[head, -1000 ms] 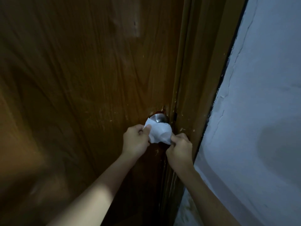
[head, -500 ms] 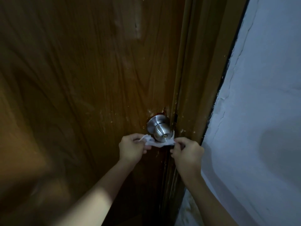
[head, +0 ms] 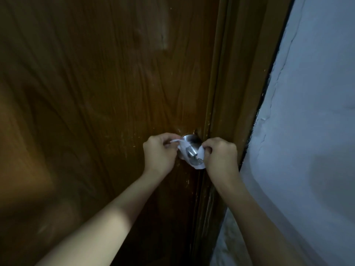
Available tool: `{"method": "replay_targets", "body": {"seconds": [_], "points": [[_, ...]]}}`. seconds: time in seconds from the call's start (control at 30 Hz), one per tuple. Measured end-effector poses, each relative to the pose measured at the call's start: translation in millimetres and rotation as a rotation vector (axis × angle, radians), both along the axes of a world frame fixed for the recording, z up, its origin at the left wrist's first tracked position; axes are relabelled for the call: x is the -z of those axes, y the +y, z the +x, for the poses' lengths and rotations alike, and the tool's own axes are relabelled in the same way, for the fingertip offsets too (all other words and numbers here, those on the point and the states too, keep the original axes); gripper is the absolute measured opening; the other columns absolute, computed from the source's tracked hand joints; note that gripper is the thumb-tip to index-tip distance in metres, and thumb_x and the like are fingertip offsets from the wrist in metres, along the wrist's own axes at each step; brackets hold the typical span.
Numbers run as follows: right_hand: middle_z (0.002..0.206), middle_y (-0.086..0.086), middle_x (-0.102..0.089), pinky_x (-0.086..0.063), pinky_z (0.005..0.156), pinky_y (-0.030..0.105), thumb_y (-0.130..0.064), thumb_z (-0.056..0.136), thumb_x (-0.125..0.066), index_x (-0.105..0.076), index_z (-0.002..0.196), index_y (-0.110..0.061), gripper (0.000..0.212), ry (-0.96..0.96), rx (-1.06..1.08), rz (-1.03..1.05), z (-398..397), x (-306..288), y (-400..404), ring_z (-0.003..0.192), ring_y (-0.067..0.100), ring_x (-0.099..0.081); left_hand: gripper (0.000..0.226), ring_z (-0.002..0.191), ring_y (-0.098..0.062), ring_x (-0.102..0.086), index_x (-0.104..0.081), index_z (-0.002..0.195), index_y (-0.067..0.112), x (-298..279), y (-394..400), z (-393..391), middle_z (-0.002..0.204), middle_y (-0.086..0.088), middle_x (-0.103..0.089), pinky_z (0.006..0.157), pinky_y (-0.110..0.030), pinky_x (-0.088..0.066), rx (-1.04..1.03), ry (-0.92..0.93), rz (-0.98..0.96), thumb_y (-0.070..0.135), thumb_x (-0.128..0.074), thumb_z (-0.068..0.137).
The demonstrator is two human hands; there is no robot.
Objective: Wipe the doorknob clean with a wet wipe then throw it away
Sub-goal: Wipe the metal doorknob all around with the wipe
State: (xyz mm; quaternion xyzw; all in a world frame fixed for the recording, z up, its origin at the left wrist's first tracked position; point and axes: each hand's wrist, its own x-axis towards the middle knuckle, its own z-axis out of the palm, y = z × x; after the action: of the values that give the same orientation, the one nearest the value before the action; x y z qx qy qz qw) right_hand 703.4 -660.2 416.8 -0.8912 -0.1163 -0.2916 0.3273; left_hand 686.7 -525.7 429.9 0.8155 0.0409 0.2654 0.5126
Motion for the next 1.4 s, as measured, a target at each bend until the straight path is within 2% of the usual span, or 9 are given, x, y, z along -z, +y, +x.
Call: {"method": "replay_targets", "body": {"seconds": [0.1,0.2,0.33,0.53,0.73,0.93,1.07,1.17,1.4], "points": [[0.092,0.012,-0.068,-0.052,0.07,0.032,-0.002,0.089,-0.045,-0.068,0.096,-0.007,0.024,0.158,-0.04,-0.1,3,2,-6,0.079,0.024,-0.062,0.017,0.065,0.006,-0.058,-0.07,0.095,0.012,-15,-2,7,0.083,0.005,-0.065,0.052,0.001,-0.044,-0.011,-0.02,0.044,0.003,-0.06,0.084],[0.089,0.015,-0.069,-0.055,0.071,0.039,-0.005,0.09,-0.046,-0.068,0.095,-0.005,0.022,0.105,-0.051,-0.1,5,-12,-7,0.076,0.025,-0.063,0.018,0.053,0.009,-0.058,-0.07,0.094,0.009,-15,-7,4,0.078,0.006,-0.062,0.045,-0.001,-0.042,0.083,-0.005,0.135,0.001,-0.057,0.085],[0.094,0.02,-0.069,-0.055,0.072,0.037,-0.004,0.086,-0.055,-0.066,0.094,0.002,0.015,-0.072,-0.083,-0.076,6,-22,0,0.081,0.029,-0.065,0.019,0.054,0.009,-0.057,-0.071,0.093,0.009,-10,-8,4,0.081,0.006,-0.064,0.048,-0.001,-0.043,0.101,-0.025,0.187,-0.001,-0.057,0.085],[0.091,0.013,-0.068,-0.054,0.072,0.039,-0.003,0.089,-0.047,-0.067,0.098,-0.007,0.022,0.12,-0.107,-0.134,7,-8,-6,0.079,0.025,-0.063,0.019,0.069,0.01,-0.055,-0.071,0.096,0.011,-30,-4,7,0.093,0.003,-0.068,0.059,0.004,-0.043,0.023,-0.129,0.162,0.002,-0.057,0.085],[0.092,0.018,-0.069,-0.055,0.071,0.034,-0.004,0.08,-0.061,-0.067,0.092,0.001,0.014,-0.109,-0.191,-0.086,1,-31,3,0.081,0.026,-0.066,0.022,0.055,0.012,-0.053,-0.07,0.098,0.008,-11,-9,-1,0.097,-0.005,-0.071,0.049,0.002,-0.041,0.081,-0.052,0.238,-0.001,-0.055,0.085],[0.091,0.013,-0.07,-0.049,0.064,0.018,-0.004,0.085,-0.055,-0.068,0.094,-0.004,0.016,0.008,-0.129,0.059,-5,9,2,0.075,0.017,-0.063,0.019,0.07,0.011,-0.055,-0.07,0.098,0.011,-25,-6,-1,0.098,0.0,-0.071,0.061,0.003,-0.044,0.008,-0.165,0.196,0.004,-0.057,0.086],[0.09,0.01,-0.071,-0.054,0.074,0.031,-0.002,0.086,-0.054,-0.068,0.095,-0.006,0.017,0.123,-0.04,0.144,-14,27,-5,0.073,0.017,-0.063,0.02,0.072,0.003,-0.063,-0.07,0.098,0.014,-5,-6,-14,0.093,0.002,-0.071,0.058,-0.003,-0.047,0.02,-0.165,0.128,0.005,-0.058,0.085],[0.084,0.01,-0.071,-0.046,0.059,0.014,-0.001,0.083,-0.055,-0.069,0.088,-0.006,0.016,0.128,-0.023,0.147,-23,37,-6,0.066,0.014,-0.059,0.019,0.067,0.004,-0.062,-0.068,0.095,0.014,16,-3,-27,0.084,0.005,-0.068,0.052,-0.005,-0.045,0.004,-0.104,0.034,0.002,-0.057,0.085],[0.073,0.01,-0.065,-0.044,0.051,0.016,0.001,0.078,-0.058,-0.066,0.076,-0.006,0.011,-0.017,-0.037,0.238,-33,46,-7,0.06,0.015,-0.058,0.021,0.068,-0.014,-0.061,-0.064,0.082,0.024,45,3,-48,0.077,-0.001,-0.067,0.06,-0.035,-0.051,0.056,0.031,-0.044,0.005,-0.055,0.084]]}}
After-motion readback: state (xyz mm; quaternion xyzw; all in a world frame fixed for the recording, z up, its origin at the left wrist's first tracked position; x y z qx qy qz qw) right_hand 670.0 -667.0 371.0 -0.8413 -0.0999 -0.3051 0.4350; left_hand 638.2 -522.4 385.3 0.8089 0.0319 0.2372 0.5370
